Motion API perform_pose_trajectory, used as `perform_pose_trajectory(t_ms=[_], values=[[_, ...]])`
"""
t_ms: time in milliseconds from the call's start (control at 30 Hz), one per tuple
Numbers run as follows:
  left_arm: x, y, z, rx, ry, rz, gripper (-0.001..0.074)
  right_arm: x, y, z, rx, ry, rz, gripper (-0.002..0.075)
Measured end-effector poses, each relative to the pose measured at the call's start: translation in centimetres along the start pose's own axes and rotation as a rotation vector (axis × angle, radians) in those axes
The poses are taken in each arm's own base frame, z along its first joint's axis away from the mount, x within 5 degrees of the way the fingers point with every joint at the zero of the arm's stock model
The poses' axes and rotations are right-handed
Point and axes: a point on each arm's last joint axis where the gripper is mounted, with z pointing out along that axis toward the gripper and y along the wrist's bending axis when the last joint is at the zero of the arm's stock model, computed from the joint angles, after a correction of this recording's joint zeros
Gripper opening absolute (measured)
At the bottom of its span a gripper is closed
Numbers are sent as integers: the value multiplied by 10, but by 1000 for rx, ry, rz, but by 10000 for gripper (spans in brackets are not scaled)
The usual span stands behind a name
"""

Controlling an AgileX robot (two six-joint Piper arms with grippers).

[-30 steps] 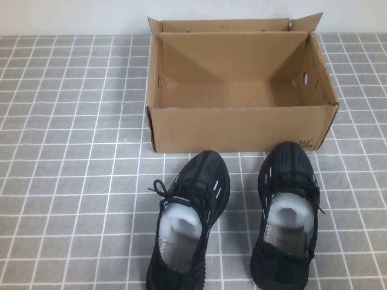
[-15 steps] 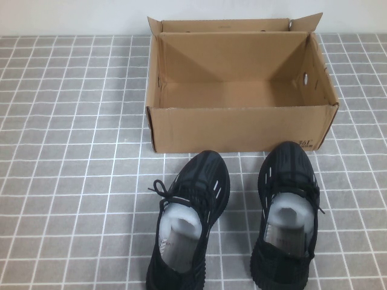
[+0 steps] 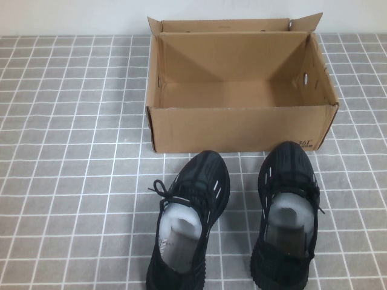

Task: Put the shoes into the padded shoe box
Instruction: Pick up the shoe from the table

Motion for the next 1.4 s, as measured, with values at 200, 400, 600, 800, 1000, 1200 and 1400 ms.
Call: perform_pose_trajectory(t_ms=[200, 400, 600, 800, 1000, 1200, 1400], values=[[0, 0, 0, 0, 0, 0, -4, 10, -3, 5, 33, 91, -41, -8], [0, 0, 0, 0, 0, 0, -4, 28, -7, 9, 73, 256, -1, -8], [0, 0, 0, 0, 0, 0, -4, 51, -11, 18, 105, 495, -49, -8], [0, 0, 0, 0, 0, 0, -4, 65, -5, 35, 5, 713, -155, -8], [0, 0, 0, 0, 0, 0, -4, 81, 10, 55, -206, 875, -217, -8], [0, 0, 0, 0, 0, 0, -4, 101, 29, 70, -393, 964, -267, -8], [0, 0, 0, 0, 0, 0, -4, 113, 47, 76, -525, 1004, -343, -8]])
